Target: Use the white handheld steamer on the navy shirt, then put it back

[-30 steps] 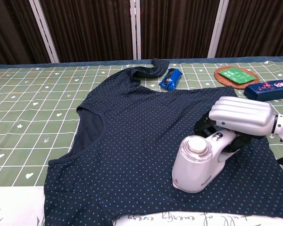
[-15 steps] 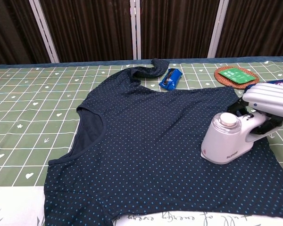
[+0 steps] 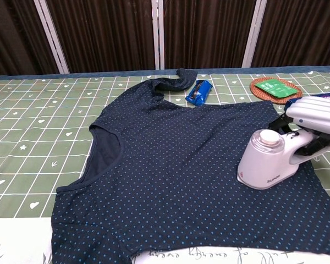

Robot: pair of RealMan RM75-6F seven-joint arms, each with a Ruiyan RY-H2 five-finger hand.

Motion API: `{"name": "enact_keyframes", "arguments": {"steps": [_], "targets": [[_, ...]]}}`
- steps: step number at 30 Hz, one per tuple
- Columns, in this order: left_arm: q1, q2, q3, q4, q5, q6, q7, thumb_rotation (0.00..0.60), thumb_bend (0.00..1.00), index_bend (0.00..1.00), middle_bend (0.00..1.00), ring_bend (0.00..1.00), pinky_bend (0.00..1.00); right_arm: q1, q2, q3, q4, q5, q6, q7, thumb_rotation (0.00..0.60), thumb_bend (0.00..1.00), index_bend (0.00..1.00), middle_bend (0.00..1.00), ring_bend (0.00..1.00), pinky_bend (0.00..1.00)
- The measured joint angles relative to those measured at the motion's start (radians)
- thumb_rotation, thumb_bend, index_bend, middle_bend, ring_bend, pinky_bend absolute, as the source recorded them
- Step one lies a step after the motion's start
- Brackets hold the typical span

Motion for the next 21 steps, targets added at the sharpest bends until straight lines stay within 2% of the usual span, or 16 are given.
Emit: {"name": "enact_keyframes", "arguments": {"steps": [11, 21], "targets": [[0.001, 0.008, -0.001, 0.000, 0.006, -0.003, -0.016, 0.600, 0.00, 0.00, 0.00, 0.00, 0.00, 0.030, -0.001, -0.022, -0.090, -0.046, 0.042, -0.059, 0.600, 0.26, 0.67, 0.63, 0.60, 0.84], [0.002, 0.010, 0.000, 0.001, 0.010, -0.003, -0.020, 0.600, 0.00, 0.00, 0.00, 0.00, 0.00, 0.060, 0.038, -0.057, -0.264, -0.105, 0.061, -0.152, 0.600, 0.26, 0.67, 0.63, 0.60, 0.84]]}}
